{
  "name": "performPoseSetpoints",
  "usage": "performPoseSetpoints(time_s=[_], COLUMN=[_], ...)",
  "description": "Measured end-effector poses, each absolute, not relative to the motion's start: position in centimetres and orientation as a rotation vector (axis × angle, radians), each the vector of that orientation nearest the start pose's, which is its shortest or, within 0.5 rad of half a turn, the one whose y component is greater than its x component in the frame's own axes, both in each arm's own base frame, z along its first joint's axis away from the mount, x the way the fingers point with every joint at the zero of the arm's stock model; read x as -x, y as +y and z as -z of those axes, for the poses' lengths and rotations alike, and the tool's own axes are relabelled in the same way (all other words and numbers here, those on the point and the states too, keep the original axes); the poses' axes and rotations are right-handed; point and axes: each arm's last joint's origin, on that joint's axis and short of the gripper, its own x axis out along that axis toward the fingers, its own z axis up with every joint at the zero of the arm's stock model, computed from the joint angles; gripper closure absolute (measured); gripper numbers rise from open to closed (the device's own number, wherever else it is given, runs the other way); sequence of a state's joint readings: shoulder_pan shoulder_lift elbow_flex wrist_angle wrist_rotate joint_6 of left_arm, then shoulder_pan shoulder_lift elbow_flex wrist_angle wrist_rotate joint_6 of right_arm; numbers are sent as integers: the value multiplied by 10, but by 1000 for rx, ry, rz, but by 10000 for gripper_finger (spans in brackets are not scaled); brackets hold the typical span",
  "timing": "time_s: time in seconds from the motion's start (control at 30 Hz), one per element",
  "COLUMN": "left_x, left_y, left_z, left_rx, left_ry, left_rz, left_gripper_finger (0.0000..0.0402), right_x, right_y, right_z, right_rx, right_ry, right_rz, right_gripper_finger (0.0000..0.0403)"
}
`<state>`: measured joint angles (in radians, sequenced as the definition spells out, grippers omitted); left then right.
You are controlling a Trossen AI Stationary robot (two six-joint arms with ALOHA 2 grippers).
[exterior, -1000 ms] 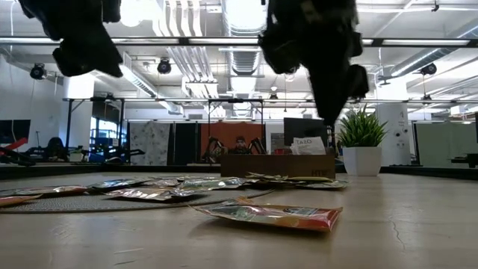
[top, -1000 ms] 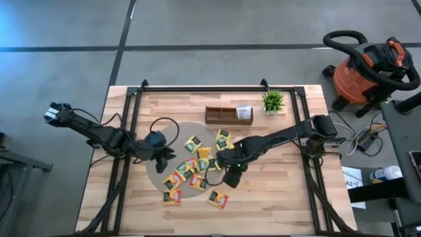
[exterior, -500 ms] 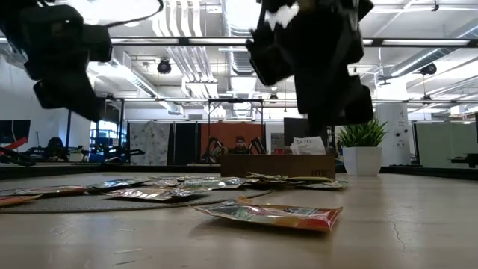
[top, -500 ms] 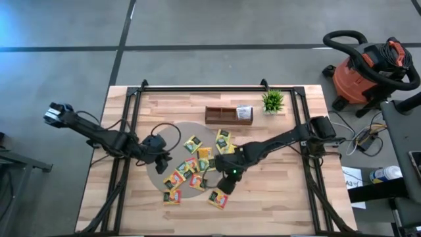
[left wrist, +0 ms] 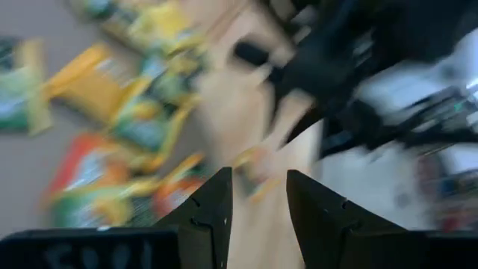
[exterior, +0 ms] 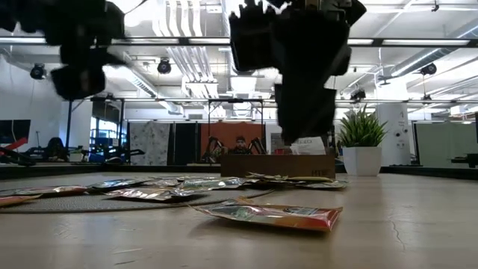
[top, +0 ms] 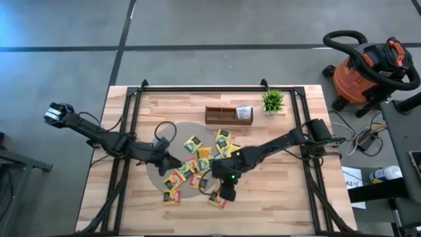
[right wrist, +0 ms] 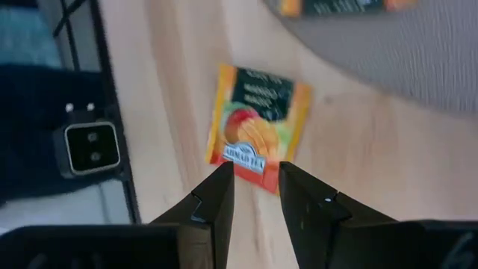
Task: Pick & Place Tea
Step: Put the red tea sachet into the middle compartment of the wooden organizer
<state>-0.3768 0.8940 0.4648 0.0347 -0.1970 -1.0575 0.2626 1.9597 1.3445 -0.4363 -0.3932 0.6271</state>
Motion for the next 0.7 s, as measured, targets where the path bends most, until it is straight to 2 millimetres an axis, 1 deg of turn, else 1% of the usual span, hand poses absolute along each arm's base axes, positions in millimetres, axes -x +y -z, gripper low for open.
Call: performPoseSetpoints(time_s=[0.1,0.17,0.23,0.37,0.53,0.7], left_x=[-185,-188,-191,-199,-208,-222], left_y=[-66,-66,-68,-83,-114,-140], left_z=[-237,-239,-238,-229,-217,-210], left_rx=[1030,1073,1118,1232,1272,1311], left_ry=[279,206,172,199,267,301], left_rz=[-44,-79,-109,-93,-91,-130], left_gripper_finger=[281,281,281,281,281,281], right_x=[-387,-385,-383,-379,-379,-383], right_y=[113,112,111,111,115,117], right_z=[-176,-175,-173,-171,-169,-155], right_rx=[-502,-444,-411,-396,-378,-371], right_ry=[1189,1194,1218,1249,1248,1253], right_rz=[-316,-346,-357,-363,-428,-447], right_gripper_finger=[298,298,298,298,298,298])
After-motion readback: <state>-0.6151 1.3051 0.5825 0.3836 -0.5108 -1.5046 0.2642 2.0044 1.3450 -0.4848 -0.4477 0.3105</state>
